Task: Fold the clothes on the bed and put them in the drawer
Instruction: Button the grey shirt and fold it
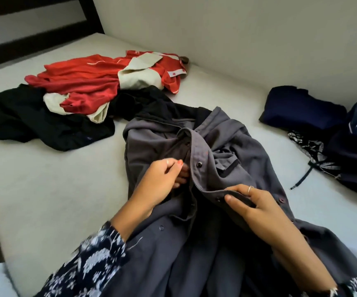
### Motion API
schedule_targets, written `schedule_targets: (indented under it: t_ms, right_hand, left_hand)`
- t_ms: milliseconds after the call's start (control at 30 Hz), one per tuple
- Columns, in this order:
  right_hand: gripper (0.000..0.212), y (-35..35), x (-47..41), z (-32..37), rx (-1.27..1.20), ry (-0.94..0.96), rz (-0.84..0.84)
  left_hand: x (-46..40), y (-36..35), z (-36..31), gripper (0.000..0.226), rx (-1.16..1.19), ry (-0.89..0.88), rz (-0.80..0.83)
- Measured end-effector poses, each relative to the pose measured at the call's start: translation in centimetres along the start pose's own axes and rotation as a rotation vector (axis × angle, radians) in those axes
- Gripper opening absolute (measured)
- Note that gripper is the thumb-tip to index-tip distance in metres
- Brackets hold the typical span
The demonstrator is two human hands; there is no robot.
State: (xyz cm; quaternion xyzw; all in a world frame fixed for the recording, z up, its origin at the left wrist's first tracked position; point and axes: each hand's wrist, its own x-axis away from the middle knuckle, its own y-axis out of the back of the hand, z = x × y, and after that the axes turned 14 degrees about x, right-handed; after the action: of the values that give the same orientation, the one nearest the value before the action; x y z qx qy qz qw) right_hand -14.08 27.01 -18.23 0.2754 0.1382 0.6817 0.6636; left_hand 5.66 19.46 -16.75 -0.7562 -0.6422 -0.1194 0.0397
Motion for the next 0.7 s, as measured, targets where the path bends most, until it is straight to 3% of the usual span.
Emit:
schedule_targets:
  t_ms: [133, 233, 500, 600, 700]
  right_hand:
    - [0.018, 0.0, 0.2, 0.2, -0.110, -0.098, -0.027]
    - [0.016, 0.1, 0.5, 0.7, -0.166, -0.139, -0.028]
    - [0.016, 0.3, 0.9, 1.5, -0.238, -0.239, -0.053]
    - [0.016, 0.2, 1.1, 1.6, -0.231, -0.234, -0.085]
    - [0.016, 0.3, 1.3, 1.9, -0.233, -0.224, -0.089]
  left_hand:
    - [2.0, 0.9, 2.2, 0.020, -0.128, -0.046, 0.034]
    - [2.6, 0.3, 2.9, 0.007, -0.387, -0.169, 0.088]
    - [2.6, -2.4, 4.6, 0.038, -0.944, -0.244, 0.087]
    - [3.4, -3.9, 5.3, 0.030, -1.081, -0.292, 0.030]
    - [3.5, -4.1, 5.7, 0.028, -1.071, -0.313, -0.024]
